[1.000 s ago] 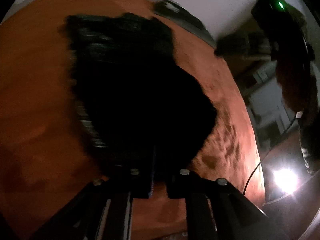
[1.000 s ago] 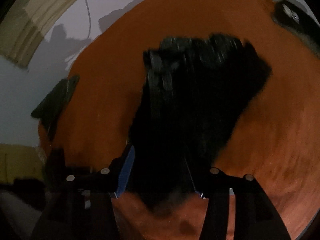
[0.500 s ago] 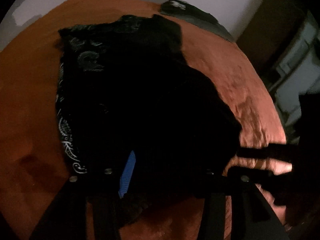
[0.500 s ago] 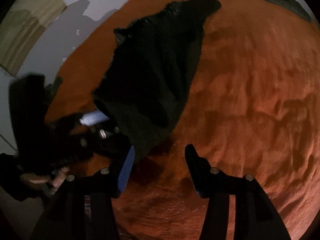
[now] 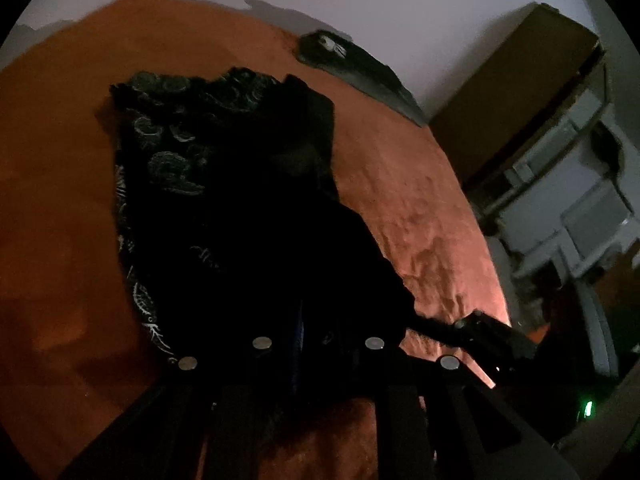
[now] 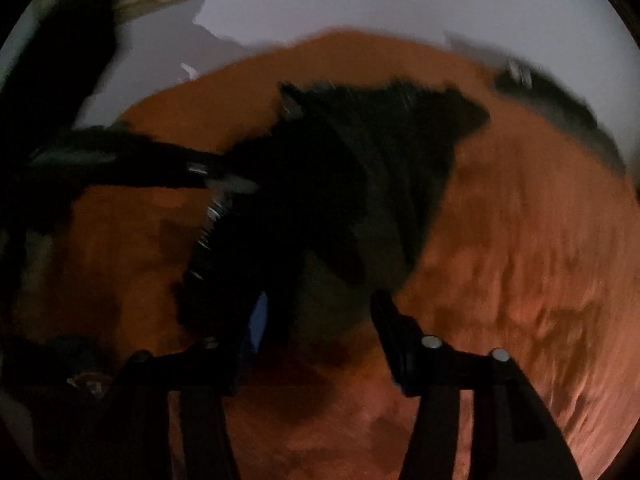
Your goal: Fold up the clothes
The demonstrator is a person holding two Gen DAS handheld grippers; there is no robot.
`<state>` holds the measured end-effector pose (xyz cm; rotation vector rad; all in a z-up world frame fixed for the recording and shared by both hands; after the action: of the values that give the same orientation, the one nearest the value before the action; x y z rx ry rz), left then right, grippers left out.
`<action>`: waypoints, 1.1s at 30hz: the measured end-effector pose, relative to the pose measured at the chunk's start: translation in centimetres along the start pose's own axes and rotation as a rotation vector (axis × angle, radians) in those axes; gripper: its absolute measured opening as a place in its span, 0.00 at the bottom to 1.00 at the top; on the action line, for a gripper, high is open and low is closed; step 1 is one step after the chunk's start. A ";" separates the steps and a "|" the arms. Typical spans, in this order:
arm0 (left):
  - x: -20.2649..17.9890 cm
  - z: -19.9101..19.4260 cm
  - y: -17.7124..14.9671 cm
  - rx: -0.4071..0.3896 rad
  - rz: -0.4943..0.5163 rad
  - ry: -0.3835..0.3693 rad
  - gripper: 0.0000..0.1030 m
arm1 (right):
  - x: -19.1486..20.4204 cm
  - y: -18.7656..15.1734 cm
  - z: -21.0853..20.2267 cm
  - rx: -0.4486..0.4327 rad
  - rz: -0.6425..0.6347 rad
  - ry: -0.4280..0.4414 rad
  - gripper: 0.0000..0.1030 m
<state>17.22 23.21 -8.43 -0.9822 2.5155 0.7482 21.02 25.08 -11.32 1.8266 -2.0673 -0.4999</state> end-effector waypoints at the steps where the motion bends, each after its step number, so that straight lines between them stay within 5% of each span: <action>1: 0.0 -0.2 0.1 -0.009 0.019 0.035 0.14 | 0.8 -0.1 -0.6 -0.046 -0.021 -0.030 0.73; 2: 0.3 -0.5 0.1 -0.015 0.034 0.057 0.14 | 1.8 -0.2 -0.7 -0.072 -0.050 -0.059 0.80; 8: 0.0 -0.6 -0.4 -0.022 0.107 0.188 0.14 | 3.7 0.3 2.0 -0.066 -0.141 -0.371 0.81; 12: -0.6 -1.1 -0.9 -0.022 0.162 0.216 0.14 | 3.5 0.9 5.7 0.072 -0.167 -0.419 0.81; 14: -0.5 -1.6 -1.1 -0.027 0.180 0.212 0.14 | 3.7 1.0 5.5 0.036 -0.176 -0.398 0.81; 19: 0.7 -2.1 -1.8 -0.044 0.210 0.262 0.11 | 1.9 0.9 6.7 0.013 -0.175 -0.547 0.81; 29: 2.2 -0.7 -5.9 0.028 0.152 0.267 0.08 | -6.4 -2.5 3.4 -0.007 0.109 -0.422 0.81; 33: 1.5 0.8 -8.0 0.074 0.233 0.337 0.09 | -6.0 -2.8 3.2 -0.028 0.126 -0.369 0.81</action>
<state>21.85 17.86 -12.62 -0.8599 2.9646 0.5871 22.72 30.85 -15.56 1.6737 -2.3779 -0.8811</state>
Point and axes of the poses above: each gripper's, at about its wrist camera, not at the fingertips, and z roughly the way its jaws point, x to its left, y to its top, the point moved 4 cm from there along z, roughly the way its jaws point, and after that the axes turned 13 degrees about x, right-handed, at the moved point
